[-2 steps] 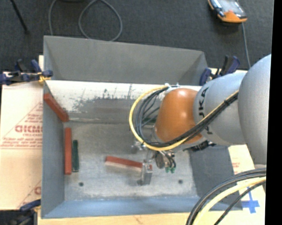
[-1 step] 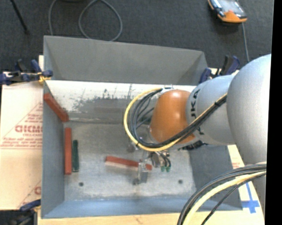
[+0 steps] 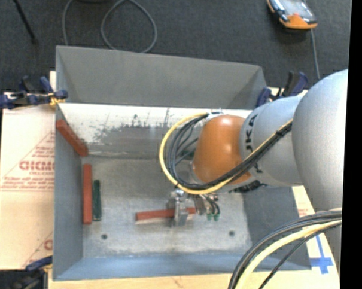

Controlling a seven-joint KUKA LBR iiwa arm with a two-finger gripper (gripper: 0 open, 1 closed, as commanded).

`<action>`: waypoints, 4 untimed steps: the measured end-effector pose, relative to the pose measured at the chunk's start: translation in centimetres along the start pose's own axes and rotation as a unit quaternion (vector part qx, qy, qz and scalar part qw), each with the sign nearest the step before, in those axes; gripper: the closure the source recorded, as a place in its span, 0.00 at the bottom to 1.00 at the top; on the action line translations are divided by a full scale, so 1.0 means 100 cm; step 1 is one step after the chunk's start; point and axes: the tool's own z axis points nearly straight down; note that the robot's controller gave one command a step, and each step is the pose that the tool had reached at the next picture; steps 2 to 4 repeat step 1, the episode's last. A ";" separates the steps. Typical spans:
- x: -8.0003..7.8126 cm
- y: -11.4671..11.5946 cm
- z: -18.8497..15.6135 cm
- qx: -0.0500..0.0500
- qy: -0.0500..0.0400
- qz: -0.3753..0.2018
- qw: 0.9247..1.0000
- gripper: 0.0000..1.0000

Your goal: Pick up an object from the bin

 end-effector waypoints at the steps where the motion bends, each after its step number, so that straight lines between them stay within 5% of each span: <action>1: -0.001 0.018 -0.153 -0.001 -0.005 0.003 1.000 1.00; 4: -0.001 0.018 -0.153 -0.001 -0.005 0.003 1.000 1.00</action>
Offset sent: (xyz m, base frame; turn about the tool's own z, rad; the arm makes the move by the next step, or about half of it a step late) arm -0.0041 0.0183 0.1482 0.0104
